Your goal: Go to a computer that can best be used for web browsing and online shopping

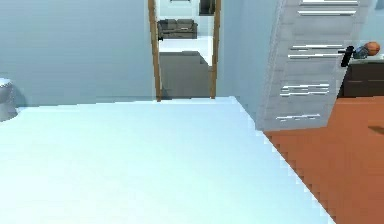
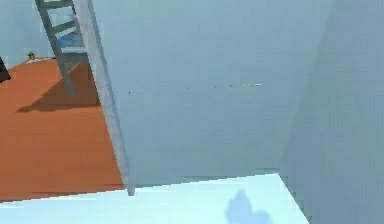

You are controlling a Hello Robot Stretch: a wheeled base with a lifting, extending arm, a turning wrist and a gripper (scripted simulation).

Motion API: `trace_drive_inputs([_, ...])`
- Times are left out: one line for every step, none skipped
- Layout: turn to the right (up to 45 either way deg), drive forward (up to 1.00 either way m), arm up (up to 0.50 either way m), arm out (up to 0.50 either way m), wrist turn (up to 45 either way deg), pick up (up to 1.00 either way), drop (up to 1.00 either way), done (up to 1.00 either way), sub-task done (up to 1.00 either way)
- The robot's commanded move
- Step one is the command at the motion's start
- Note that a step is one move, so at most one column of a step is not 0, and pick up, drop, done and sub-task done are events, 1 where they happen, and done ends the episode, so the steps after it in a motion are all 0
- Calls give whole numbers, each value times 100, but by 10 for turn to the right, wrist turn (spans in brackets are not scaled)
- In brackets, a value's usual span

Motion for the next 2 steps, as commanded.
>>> trace_drive_inputs([0, 100, 0, 0, 0, 0, 0, 0, 0])
trace_drive_inputs([0, 100, 0, 0, 0, 0, 0, 0, 0])
